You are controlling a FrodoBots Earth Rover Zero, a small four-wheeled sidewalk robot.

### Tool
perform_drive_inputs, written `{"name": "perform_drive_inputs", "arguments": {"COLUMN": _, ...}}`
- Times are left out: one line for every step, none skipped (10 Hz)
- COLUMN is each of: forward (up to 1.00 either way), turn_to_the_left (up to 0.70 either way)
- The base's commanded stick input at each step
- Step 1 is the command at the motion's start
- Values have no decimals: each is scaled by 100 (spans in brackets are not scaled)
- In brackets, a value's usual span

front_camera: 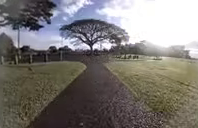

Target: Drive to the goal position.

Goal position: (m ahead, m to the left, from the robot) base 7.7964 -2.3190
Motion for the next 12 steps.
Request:
{"name": "perform_drive_inputs", "arguments": {"forward": 45, "turn_to_the_left": 0}}
{"name": "perform_drive_inputs", "arguments": {"forward": 45, "turn_to_the_left": 3}}
{"name": "perform_drive_inputs", "arguments": {"forward": 45, "turn_to_the_left": 27}}
{"name": "perform_drive_inputs", "arguments": {"forward": 45, "turn_to_the_left": 27}}
{"name": "perform_drive_inputs", "arguments": {"forward": 45, "turn_to_the_left": 27}}
{"name": "perform_drive_inputs", "arguments": {"forward": 45, "turn_to_the_left": 27}}
{"name": "perform_drive_inputs", "arguments": {"forward": 45, "turn_to_the_left": 27}}
{"name": "perform_drive_inputs", "arguments": {"forward": 45, "turn_to_the_left": 27}}
{"name": "perform_drive_inputs", "arguments": {"forward": 45, "turn_to_the_left": 27}}
{"name": "perform_drive_inputs", "arguments": {"forward": 45, "turn_to_the_left": 27}}
{"name": "perform_drive_inputs", "arguments": {"forward": 45, "turn_to_the_left": 27}}
{"name": "perform_drive_inputs", "arguments": {"forward": 45, "turn_to_the_left": 18}}
